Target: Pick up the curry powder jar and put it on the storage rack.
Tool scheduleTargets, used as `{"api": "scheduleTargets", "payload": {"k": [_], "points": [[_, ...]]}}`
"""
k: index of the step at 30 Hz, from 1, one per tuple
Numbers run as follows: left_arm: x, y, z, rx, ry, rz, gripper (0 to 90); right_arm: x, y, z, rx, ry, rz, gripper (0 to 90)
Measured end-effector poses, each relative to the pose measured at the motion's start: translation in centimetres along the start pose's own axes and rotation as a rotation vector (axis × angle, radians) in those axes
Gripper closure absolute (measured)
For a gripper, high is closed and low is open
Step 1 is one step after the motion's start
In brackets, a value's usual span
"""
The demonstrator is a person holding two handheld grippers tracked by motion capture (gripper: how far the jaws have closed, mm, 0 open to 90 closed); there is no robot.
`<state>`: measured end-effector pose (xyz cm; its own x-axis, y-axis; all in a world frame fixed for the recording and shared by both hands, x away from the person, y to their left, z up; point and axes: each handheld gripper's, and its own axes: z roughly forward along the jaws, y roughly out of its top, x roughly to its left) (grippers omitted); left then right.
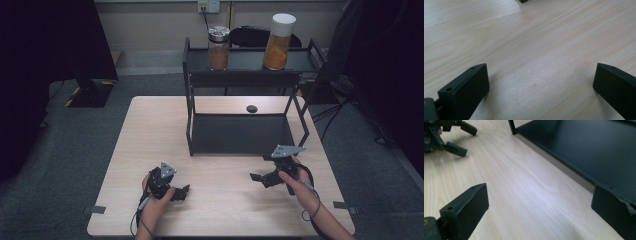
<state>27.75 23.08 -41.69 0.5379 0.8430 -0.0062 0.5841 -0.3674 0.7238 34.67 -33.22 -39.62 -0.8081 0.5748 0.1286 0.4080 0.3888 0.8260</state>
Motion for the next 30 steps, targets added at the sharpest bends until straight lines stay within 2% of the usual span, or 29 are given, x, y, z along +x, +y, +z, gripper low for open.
{"api": "scheduleTargets", "payload": {"k": [6, 20, 24, 27, 30], "points": [[0.0, 0.0, 0.0, 0.000, 0.000, 0.000, 0.1, -0.2, -1.2, 0.0, 0.023, 0.001, 0.009, 0.7], [0.0, 0.0, 0.0, 0.000, 0.000, 0.000, 0.1, 0.3, -2.9, -0.5, 0.095, -0.033, -0.036, 1.0], [0.0, 0.0, 0.0, 0.000, 0.000, 0.000, 0.1, 0.7, -2.7, -0.5, 0.126, -0.049, -0.064, 1.3], [0.0, 0.0, 0.0, 0.000, 0.000, 0.000, 0.1, 1.6, -2.1, -0.1, 0.183, -0.081, -0.112, 0.6], [0.0, 0.0, 0.0, -0.001, 0.000, 0.000, 0.1, 1.7, -2.0, 0.0, 0.188, -0.081, -0.119, 0.0]]}}
